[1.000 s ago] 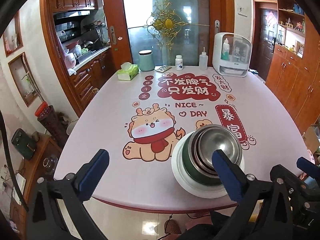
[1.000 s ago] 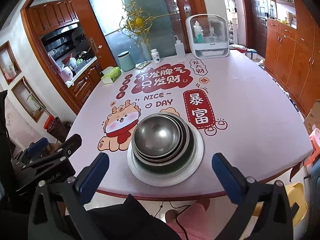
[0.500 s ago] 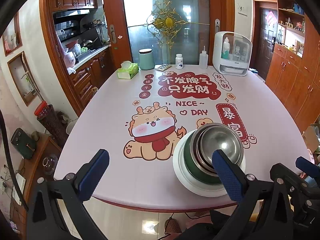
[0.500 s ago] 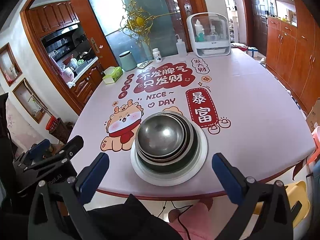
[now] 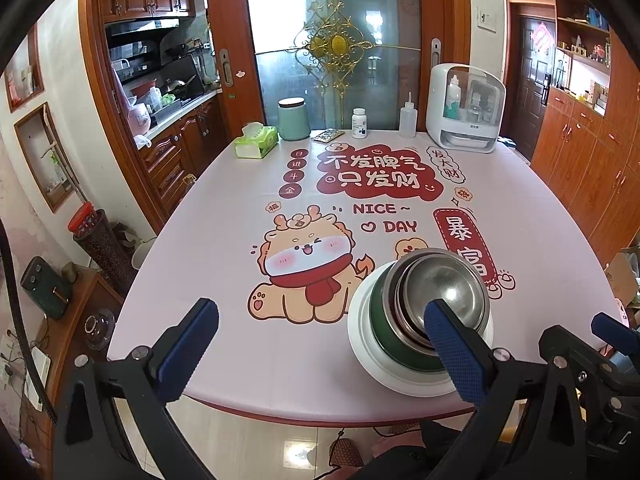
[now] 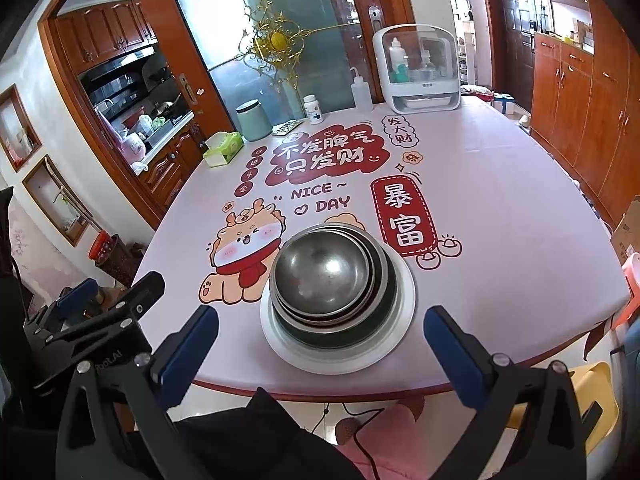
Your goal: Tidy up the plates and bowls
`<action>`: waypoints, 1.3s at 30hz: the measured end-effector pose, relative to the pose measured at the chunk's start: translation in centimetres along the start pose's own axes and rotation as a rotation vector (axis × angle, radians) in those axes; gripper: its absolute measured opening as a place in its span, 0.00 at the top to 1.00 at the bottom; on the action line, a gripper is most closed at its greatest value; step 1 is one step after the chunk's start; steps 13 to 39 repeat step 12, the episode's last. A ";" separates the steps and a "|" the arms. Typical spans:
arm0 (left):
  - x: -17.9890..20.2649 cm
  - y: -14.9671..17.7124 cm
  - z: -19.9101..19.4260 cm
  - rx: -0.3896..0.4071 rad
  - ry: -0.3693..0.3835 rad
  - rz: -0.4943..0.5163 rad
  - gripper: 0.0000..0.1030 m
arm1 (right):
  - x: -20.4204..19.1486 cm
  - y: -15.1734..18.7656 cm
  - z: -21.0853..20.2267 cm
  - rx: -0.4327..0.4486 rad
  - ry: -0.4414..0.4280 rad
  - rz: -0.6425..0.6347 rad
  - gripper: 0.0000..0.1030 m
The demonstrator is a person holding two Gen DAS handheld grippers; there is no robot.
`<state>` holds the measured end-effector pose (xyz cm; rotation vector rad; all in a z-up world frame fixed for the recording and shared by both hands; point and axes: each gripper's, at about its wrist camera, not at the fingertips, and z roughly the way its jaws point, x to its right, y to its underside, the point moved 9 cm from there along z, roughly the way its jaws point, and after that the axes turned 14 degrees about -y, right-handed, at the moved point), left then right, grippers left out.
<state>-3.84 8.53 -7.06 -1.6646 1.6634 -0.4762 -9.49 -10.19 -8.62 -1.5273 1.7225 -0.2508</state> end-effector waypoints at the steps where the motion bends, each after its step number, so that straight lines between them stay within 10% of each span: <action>1: 0.0 0.0 0.0 0.000 0.000 0.001 0.01 | 0.1 0.0 0.1 -0.002 0.000 0.000 0.00; 39: -0.2 -0.2 0.2 0.000 0.003 0.005 0.01 | 0.4 0.0 0.4 -0.008 0.005 0.004 0.00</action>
